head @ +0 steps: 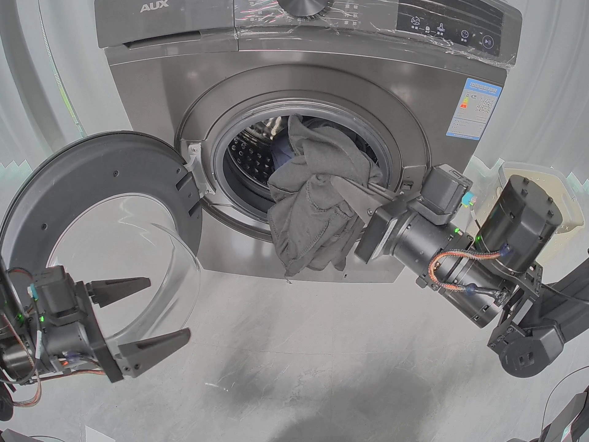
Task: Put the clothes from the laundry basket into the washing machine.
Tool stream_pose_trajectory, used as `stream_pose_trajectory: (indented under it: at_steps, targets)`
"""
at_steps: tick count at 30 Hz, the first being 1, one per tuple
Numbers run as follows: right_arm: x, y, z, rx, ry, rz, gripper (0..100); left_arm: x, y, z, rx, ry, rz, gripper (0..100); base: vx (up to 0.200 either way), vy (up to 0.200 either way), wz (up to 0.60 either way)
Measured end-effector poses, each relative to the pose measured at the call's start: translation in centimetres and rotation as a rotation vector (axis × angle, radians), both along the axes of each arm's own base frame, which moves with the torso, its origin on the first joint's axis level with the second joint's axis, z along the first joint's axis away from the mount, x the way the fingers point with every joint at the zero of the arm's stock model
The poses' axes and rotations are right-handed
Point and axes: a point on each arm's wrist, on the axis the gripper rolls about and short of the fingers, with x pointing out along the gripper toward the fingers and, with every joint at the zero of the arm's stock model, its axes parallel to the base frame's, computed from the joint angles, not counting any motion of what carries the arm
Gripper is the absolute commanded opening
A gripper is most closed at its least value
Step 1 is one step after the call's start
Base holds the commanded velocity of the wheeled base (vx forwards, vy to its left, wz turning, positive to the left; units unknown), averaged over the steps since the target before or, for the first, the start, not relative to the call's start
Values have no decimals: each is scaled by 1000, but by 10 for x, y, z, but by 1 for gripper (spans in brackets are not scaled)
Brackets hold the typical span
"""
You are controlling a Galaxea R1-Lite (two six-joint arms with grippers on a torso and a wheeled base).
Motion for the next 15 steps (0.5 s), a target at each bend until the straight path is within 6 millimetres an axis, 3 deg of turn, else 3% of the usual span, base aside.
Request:
stream_pose_trajectory:
  at_steps: [15]
  targets:
    - [4,1,-1,4,4,-11,0,65,-58,1,-46,-5,-95,100,0,0,0]
